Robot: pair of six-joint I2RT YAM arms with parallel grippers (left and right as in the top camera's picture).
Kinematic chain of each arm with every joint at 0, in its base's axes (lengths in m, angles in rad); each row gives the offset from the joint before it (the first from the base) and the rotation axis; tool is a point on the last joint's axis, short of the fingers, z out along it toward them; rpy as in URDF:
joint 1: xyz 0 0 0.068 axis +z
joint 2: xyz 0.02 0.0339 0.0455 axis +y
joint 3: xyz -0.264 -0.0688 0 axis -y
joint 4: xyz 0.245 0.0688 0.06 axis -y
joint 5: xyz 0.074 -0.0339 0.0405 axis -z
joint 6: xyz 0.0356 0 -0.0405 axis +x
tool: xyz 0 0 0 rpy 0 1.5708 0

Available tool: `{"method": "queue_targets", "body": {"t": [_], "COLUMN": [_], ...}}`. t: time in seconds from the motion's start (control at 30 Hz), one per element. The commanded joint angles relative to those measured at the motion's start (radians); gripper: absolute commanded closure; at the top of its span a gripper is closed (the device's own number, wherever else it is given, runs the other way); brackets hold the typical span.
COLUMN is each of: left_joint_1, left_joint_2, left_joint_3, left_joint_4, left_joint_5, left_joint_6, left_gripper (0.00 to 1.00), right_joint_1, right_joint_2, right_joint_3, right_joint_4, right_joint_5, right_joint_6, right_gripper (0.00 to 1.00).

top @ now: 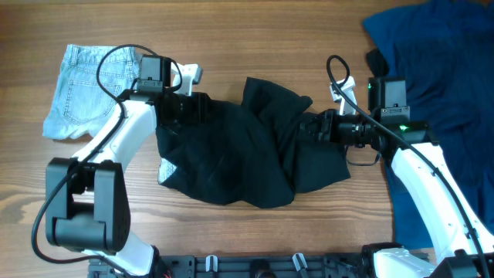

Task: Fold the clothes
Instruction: 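Lift the trousers with both grippers and stretch them apart sideways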

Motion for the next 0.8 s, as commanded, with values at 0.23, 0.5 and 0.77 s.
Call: {"method": "queue_targets", "body": {"t": [0.23, 0.5, 0.77], "left_joint_1": [0.023, 0.121, 0.129], "left_joint_2": [-0.064, -0.574, -0.952], "left_joint_3": [0.018, 0.101, 0.245], "left_joint_4": [0.019, -0.005, -0.103], "left_joint_5": [0.224, 0.171, -0.174], "left_joint_6": [0.014, 0.014, 0.014], "left_gripper": [0.96, 0.96, 0.96], "right_joint_1": [-0.008, -0.186, -0.240], "right_joint_2": [-0.006, -0.103, -0.119], "right_joint_3": [0.018, 0.150, 0.588], "right_joint_4": [0.010, -0.056, -0.342], "right_joint_5": [0.118, 0.119, 0.272], "right_joint_6": [-0.018, -0.022, -0.095], "right_gripper": [0.96, 0.96, 0.96]}}
